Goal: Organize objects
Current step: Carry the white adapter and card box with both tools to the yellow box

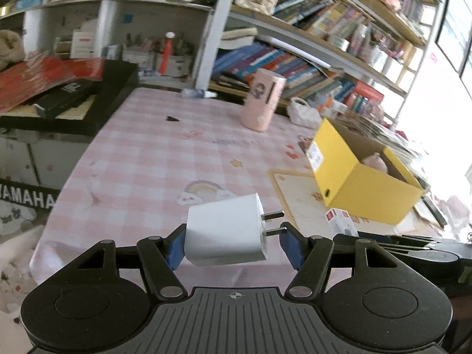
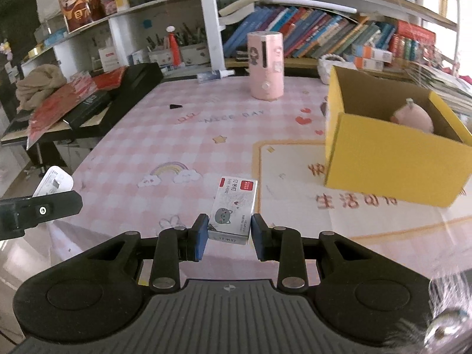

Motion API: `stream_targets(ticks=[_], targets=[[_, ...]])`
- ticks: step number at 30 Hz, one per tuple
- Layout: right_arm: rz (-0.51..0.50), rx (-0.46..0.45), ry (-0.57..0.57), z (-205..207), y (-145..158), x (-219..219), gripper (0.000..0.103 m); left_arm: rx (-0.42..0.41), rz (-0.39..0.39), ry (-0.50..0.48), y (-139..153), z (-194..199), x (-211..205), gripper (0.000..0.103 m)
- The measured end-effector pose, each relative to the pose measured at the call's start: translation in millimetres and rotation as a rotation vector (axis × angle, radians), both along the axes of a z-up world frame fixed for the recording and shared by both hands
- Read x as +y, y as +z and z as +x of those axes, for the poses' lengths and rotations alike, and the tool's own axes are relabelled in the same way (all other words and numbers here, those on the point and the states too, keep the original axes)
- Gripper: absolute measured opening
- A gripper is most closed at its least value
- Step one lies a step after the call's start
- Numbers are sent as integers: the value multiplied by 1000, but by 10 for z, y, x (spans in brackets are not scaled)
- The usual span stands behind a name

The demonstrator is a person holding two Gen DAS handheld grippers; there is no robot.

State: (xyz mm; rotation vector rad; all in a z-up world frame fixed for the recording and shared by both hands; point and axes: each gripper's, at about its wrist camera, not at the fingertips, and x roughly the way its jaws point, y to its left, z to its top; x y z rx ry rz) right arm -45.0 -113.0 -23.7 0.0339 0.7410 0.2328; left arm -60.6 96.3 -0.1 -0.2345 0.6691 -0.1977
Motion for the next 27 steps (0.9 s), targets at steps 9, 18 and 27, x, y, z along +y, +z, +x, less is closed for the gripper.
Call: stream_targets(ticks=[9,18,27], targets=[[4,1,-120,-247,-3,-306,29,-11,4,-107,1,-14,-274,65],[16,4,-219,-401,-20,-601,29,-18,12,-196,12,48,-544,65],[19,15,-319,-474,-39,-978,29,-14,7,-293,-7,203,-927,65]])
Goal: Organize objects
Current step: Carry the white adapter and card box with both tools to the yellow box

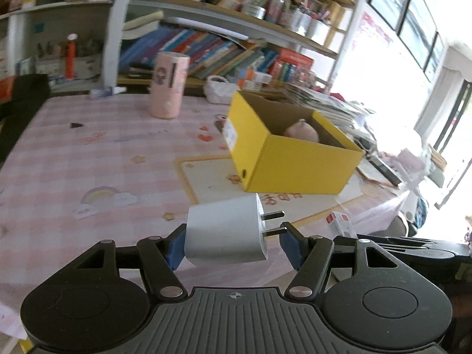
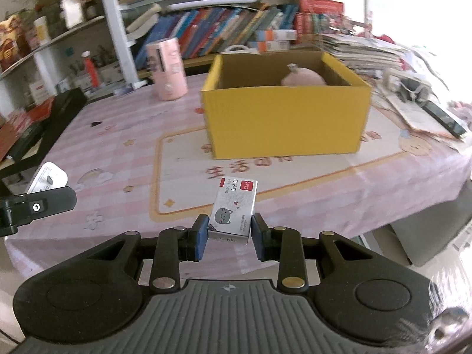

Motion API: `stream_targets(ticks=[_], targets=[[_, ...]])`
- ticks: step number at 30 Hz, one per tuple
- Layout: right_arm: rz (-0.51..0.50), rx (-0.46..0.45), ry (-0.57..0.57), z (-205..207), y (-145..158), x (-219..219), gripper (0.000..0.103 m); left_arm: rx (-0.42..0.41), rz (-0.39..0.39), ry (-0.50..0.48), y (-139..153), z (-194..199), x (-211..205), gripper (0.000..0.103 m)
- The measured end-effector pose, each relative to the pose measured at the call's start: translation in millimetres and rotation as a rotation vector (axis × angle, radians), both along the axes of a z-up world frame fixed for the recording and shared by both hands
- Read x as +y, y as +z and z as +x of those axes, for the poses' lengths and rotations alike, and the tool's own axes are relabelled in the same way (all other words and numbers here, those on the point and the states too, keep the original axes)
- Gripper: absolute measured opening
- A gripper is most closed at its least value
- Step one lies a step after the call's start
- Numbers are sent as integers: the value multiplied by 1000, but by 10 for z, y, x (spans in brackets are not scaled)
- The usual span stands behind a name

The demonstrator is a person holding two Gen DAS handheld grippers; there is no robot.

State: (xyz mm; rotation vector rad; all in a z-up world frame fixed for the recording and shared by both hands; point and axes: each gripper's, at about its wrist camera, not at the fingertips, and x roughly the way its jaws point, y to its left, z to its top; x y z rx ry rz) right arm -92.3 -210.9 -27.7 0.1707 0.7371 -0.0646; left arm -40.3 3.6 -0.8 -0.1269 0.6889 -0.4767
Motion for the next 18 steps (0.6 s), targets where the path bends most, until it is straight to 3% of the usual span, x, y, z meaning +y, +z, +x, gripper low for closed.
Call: stream_targets(ticks=[18], targets=[[-21,-13,-35,308,102,-470,29,-46,-19,-19,114,359,-442,65]])
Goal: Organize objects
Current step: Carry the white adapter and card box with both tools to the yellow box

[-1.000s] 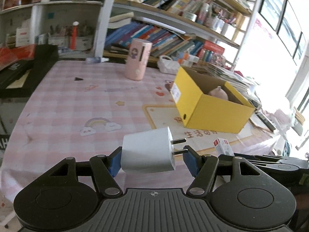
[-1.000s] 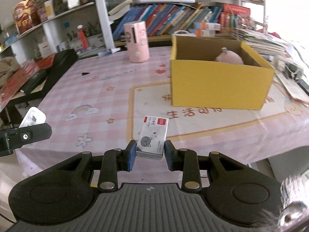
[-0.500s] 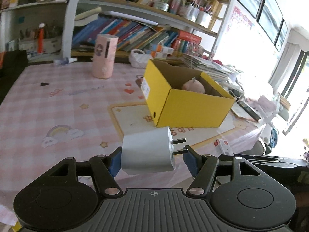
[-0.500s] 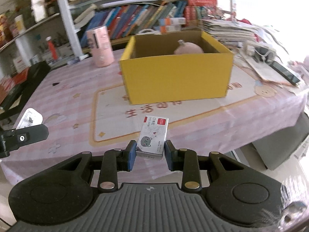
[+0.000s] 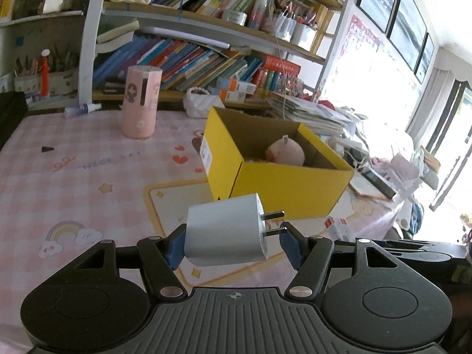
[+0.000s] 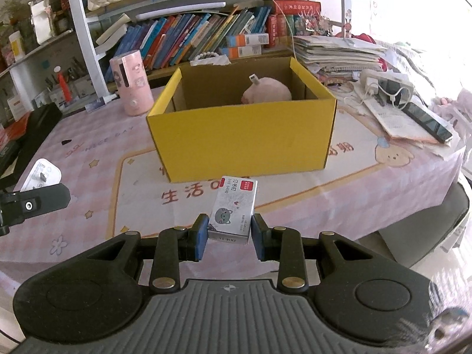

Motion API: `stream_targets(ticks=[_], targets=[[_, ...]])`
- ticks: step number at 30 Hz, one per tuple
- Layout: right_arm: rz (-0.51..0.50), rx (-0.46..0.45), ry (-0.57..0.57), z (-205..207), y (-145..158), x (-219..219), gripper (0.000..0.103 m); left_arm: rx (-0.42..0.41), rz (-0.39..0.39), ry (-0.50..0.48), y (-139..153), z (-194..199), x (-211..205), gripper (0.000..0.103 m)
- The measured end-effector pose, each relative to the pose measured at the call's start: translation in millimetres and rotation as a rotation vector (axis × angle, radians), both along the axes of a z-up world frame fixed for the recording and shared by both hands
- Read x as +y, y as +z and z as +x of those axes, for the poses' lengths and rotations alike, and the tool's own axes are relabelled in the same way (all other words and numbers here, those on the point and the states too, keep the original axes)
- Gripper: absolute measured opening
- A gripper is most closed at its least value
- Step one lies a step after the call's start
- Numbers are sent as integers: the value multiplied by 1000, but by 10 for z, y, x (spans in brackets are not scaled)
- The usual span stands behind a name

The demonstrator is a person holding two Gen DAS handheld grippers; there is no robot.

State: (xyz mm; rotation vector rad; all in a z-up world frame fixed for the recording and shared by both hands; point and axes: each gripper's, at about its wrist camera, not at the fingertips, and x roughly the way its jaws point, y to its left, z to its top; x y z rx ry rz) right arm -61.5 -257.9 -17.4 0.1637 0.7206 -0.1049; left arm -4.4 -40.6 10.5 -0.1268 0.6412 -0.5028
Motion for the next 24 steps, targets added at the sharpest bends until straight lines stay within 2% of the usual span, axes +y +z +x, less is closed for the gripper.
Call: stream_targets(ticks=[8,16,24], targets=[[-20,-54,22,279,148,-208,29,-52,-12,18,138,206,-195,65],[-29,-130,68,725,337,-461,29,-104,-10,35,258,525,-511,65],[-36,-148,149,1195,381,-682,29,-121,3,53,276,827,-853,65]])
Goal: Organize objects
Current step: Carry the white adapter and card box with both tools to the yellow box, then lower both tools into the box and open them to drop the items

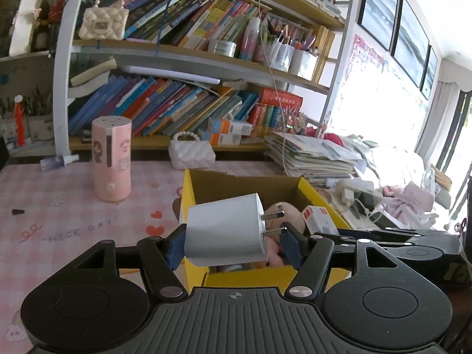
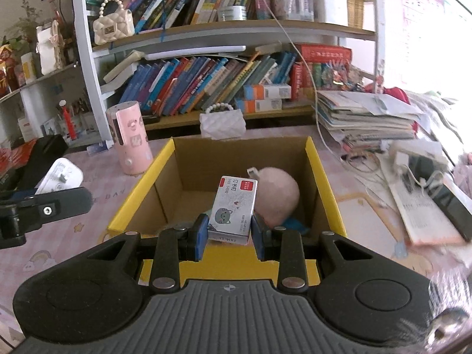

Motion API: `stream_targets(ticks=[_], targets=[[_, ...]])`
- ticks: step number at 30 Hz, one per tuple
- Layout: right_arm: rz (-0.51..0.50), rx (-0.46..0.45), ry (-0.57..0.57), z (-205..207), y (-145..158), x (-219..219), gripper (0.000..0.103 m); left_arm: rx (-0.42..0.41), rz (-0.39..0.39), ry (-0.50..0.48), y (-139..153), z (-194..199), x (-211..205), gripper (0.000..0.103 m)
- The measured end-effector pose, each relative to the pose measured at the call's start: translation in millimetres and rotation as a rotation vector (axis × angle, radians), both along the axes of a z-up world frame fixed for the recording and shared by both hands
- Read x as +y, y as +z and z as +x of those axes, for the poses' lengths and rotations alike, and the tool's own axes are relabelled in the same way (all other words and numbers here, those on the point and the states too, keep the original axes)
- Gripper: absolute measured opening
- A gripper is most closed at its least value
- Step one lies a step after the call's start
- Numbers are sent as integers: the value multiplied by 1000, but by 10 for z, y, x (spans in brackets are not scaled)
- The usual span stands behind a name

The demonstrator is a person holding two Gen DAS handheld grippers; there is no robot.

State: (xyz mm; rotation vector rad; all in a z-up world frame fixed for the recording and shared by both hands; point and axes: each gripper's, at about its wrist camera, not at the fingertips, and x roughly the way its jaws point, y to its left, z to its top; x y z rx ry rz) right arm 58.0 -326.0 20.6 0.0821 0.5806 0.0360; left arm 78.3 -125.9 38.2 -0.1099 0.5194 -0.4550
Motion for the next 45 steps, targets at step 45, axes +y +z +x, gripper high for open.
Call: stream_targets(ticks=[45], targets=[[1,301,249,1154,-676,-407,29,111,159,25,-484,691,-727,63]])
